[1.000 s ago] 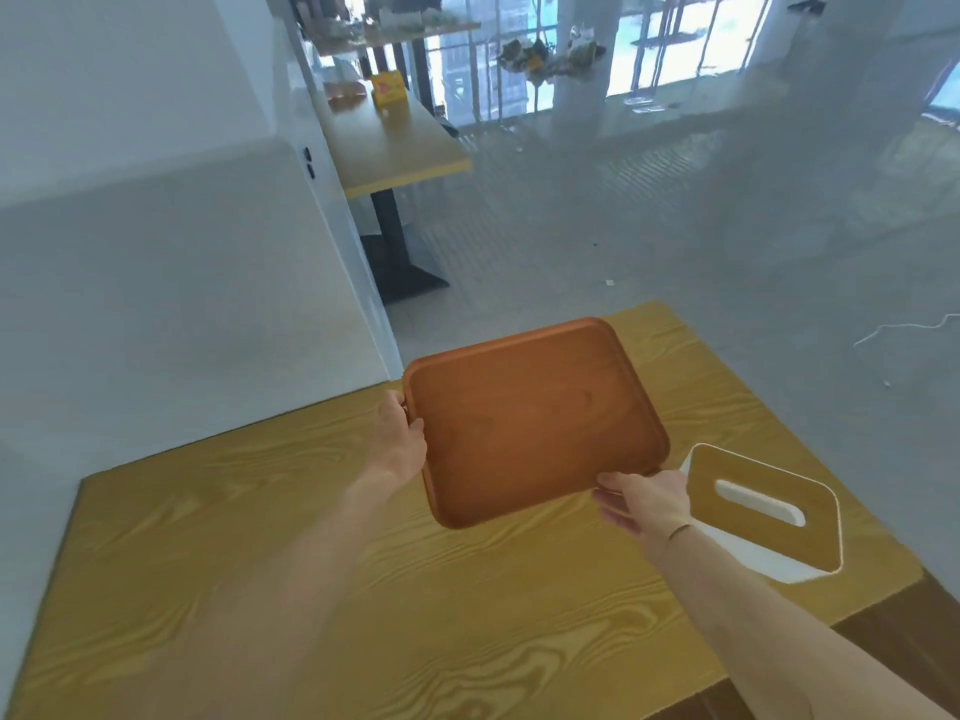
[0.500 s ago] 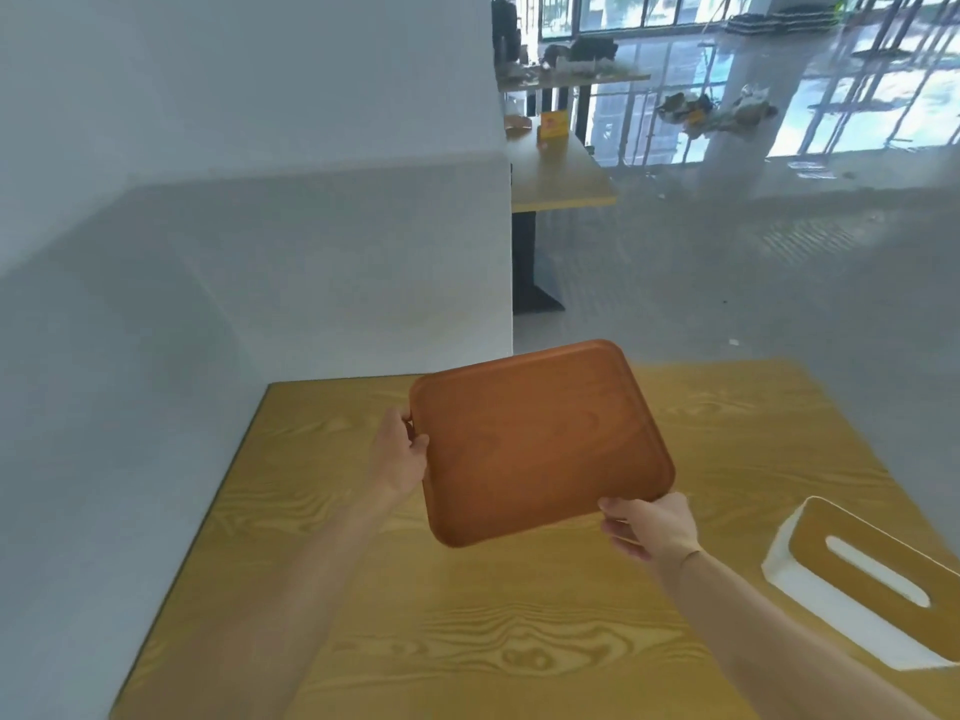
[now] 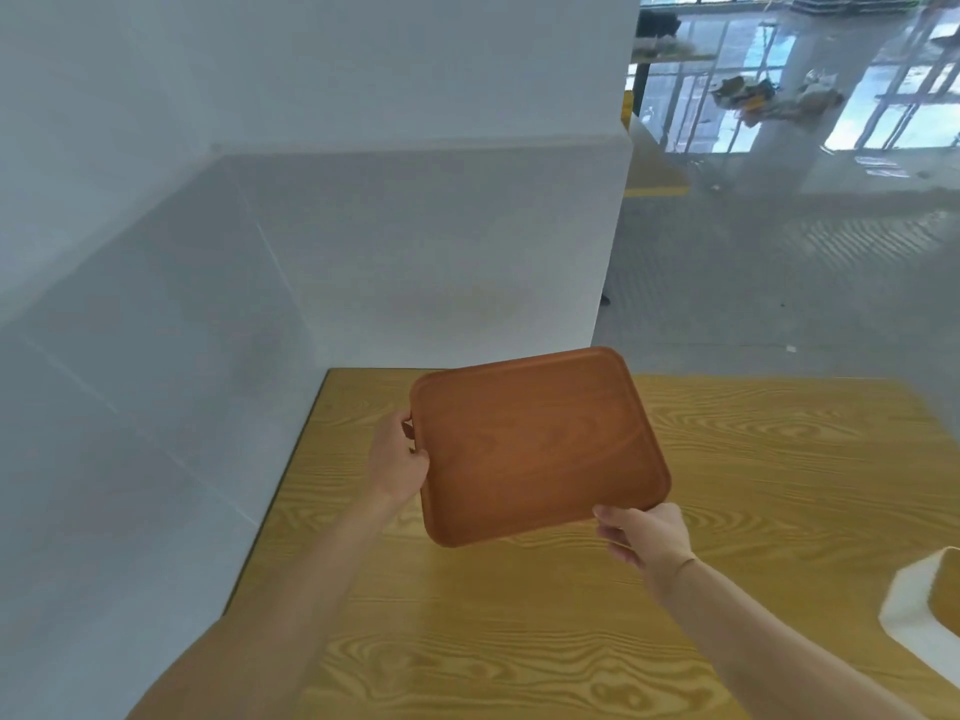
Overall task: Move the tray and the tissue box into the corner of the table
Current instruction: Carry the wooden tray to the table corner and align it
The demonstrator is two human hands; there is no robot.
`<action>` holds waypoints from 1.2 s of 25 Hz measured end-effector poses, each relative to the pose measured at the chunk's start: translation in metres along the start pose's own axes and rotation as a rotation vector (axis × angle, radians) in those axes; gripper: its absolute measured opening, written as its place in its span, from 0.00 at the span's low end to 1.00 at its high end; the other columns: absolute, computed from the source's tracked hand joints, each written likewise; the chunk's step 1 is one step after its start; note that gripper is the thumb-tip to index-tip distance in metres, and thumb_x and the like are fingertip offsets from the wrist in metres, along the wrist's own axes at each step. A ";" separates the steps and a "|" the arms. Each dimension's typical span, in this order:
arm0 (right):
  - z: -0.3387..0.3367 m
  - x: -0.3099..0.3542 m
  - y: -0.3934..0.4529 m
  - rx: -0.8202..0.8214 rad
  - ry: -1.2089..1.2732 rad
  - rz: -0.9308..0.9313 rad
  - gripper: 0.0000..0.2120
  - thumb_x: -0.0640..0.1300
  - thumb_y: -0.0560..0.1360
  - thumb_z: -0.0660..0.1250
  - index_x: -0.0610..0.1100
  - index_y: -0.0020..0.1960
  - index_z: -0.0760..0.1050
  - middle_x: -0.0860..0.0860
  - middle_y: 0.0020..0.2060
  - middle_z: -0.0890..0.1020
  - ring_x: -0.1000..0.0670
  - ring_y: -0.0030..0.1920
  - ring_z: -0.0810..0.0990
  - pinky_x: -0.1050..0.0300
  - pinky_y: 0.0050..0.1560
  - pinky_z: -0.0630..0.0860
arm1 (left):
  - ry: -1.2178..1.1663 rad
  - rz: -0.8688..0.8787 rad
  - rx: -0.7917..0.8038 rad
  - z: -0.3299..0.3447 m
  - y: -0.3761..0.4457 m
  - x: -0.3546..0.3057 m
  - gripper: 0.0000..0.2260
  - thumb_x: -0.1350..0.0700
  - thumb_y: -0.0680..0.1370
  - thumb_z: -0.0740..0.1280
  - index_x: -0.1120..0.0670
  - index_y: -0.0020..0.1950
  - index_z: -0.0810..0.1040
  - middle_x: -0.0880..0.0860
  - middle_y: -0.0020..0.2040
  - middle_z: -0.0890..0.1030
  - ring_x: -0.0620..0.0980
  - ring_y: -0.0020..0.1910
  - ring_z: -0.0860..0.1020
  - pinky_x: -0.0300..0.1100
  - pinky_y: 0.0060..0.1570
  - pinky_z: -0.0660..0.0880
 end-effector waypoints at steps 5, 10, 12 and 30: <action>0.044 -0.010 0.016 -0.037 -0.022 0.065 0.18 0.38 0.69 0.80 0.34 0.55 0.80 0.44 0.41 0.87 0.47 0.40 0.87 0.53 0.36 0.81 | 0.015 0.007 0.131 -0.008 0.041 0.037 0.21 0.68 0.73 0.68 0.49 0.61 0.73 0.54 0.57 0.74 0.48 0.45 0.78 0.31 0.33 0.73; 0.066 -0.025 0.033 -0.118 -0.047 0.126 0.15 0.37 0.69 0.79 0.32 0.52 0.81 0.45 0.32 0.84 0.48 0.32 0.82 0.61 0.24 0.71 | 0.045 -0.001 0.243 0.008 0.080 0.062 0.20 0.65 0.76 0.67 0.50 0.65 0.74 0.53 0.58 0.73 0.48 0.46 0.79 0.32 0.38 0.74; 0.071 -0.033 0.044 -0.136 -0.036 0.140 0.13 0.38 0.69 0.80 0.34 0.50 0.82 0.45 0.33 0.85 0.48 0.34 0.83 0.61 0.24 0.73 | 0.074 -0.016 0.288 0.020 0.096 0.070 0.20 0.66 0.77 0.65 0.51 0.67 0.74 0.54 0.60 0.72 0.49 0.48 0.78 0.39 0.45 0.77; 0.078 -0.050 0.150 -0.216 -0.084 0.291 0.21 0.42 0.70 0.79 0.36 0.58 0.78 0.38 0.40 0.87 0.49 0.26 0.79 0.59 0.24 0.72 | 0.294 -0.003 0.359 0.120 0.186 0.100 0.22 0.69 0.76 0.61 0.53 0.68 0.71 0.53 0.58 0.68 0.40 0.45 0.71 0.40 0.54 0.69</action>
Point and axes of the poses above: each hand's wrist, its own y-axis towards the middle knuckle, its own z-axis out of the palm, x = y × z, the point moved 3 cm from there along y, towards the middle knuckle
